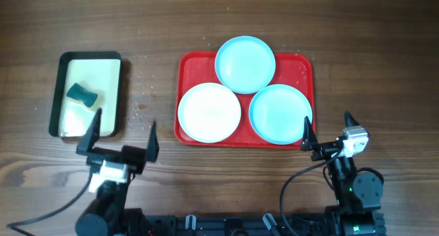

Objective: Clean dirty plates on tray and stack at the side

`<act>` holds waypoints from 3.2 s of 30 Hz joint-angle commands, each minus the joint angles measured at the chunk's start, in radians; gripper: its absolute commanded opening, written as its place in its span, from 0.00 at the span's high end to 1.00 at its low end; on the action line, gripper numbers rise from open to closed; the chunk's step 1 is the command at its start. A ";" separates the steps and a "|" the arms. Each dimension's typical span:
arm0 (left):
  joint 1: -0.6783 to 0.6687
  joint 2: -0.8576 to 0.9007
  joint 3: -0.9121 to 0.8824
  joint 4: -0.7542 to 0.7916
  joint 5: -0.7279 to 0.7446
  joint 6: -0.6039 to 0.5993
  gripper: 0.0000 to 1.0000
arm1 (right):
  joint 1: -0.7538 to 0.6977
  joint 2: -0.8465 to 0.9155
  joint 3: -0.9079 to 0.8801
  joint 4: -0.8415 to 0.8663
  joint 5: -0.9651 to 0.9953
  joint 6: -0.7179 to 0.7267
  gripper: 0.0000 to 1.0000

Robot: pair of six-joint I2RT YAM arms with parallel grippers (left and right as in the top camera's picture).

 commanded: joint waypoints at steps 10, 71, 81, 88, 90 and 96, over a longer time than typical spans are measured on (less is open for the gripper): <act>0.008 1.109 0.970 -0.945 -0.147 -0.059 0.00 | -0.005 -0.003 -0.001 0.003 0.017 -0.012 0.00; 0.440 2.144 1.503 -1.349 -0.290 -0.777 0.96 | -0.005 -0.003 -0.001 0.002 0.017 -0.011 0.00; 0.439 2.144 1.503 -1.494 -0.103 -0.777 0.00 | -0.005 -0.003 -0.001 0.003 0.017 -0.012 0.00; 0.439 2.144 1.503 -1.487 -0.096 -0.777 0.96 | -0.005 -0.003 -0.001 0.003 0.017 -0.012 0.00; 0.439 2.144 1.503 -1.480 -0.126 -0.777 0.96 | -0.005 -0.003 -0.001 0.003 0.017 -0.012 0.00; 0.439 2.143 1.503 -1.482 -0.166 -0.777 0.00 | -0.005 -0.003 -0.001 0.003 0.017 -0.012 0.00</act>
